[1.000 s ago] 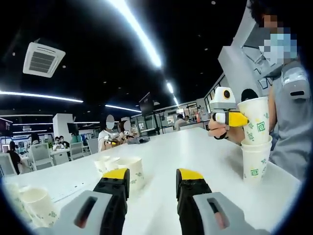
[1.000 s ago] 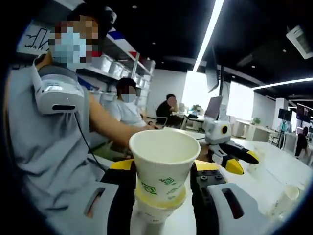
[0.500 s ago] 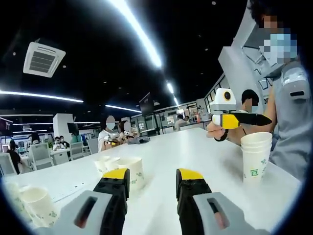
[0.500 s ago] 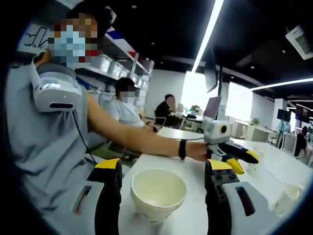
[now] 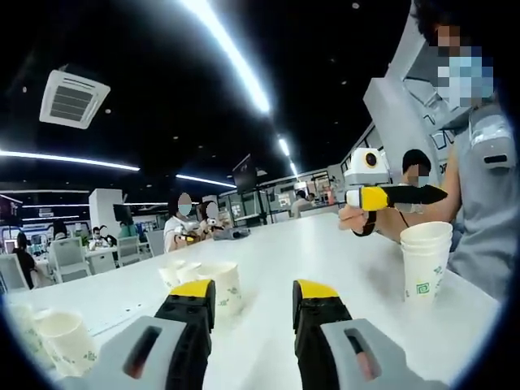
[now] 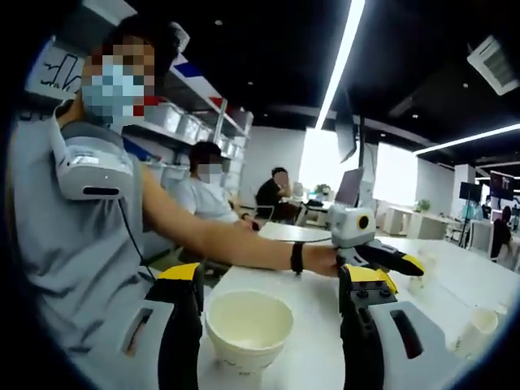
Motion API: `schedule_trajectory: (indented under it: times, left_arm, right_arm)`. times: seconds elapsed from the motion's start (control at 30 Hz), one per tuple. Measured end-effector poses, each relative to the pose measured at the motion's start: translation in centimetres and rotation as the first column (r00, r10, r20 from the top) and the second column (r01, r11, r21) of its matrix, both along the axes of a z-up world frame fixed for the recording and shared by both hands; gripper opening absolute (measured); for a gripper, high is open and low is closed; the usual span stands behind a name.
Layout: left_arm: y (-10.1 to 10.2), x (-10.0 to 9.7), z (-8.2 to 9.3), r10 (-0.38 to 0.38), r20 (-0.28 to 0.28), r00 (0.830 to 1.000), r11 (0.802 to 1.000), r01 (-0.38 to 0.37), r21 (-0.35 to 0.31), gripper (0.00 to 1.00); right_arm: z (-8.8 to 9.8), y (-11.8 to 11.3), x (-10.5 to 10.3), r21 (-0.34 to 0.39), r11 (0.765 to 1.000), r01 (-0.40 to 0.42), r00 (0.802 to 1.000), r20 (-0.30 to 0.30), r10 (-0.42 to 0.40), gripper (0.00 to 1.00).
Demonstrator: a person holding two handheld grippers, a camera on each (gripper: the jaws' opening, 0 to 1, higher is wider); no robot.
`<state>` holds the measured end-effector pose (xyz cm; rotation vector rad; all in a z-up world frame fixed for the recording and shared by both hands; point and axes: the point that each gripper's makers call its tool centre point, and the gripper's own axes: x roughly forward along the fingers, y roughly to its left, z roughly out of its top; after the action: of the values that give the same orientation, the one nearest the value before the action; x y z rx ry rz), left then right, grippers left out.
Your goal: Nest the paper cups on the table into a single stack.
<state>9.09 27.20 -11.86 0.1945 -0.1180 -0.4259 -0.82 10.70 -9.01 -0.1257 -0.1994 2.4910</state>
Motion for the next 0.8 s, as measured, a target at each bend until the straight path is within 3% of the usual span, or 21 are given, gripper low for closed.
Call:
schedule_trajectory:
  times: [0.13,0.23,0.33,0.63,0.8]
  left_arm:
    - [0.8,-0.1,0.8,0.014,0.018,1.000,0.999,-0.013,-0.045,0.50]
    - [0.6,-0.3,1.0,0.013,0.035,0.999,0.999,-0.011,-0.054,0.50]
    - [0.5,-0.3,0.8,0.014,0.017,1.000,0.998,-0.013,-0.066,0.51]
    - [0.2,-0.2,0.8,0.017,0.014,1.000,0.997,-0.016,-0.071,0.53]
    - [0.4,0.1,0.3,0.023,-0.011,1.000,0.995,-0.024,-0.092,0.55]
  right_arm:
    - [1.5,0.4,1.1,0.046,0.998,0.031,0.999,-0.025,-0.030,0.71]
    - [2.2,0.7,1.9,0.063,0.997,0.047,0.999,-0.030,-0.045,0.74]
    - [2.6,1.5,3.1,0.058,0.996,0.072,0.997,-0.023,-0.071,0.78]
    - [4.5,4.5,7.0,0.101,0.981,0.164,0.986,-0.055,-0.160,0.74]
    - [4.8,6.0,8.8,0.127,0.971,0.204,0.979,-0.006,-0.205,0.75]
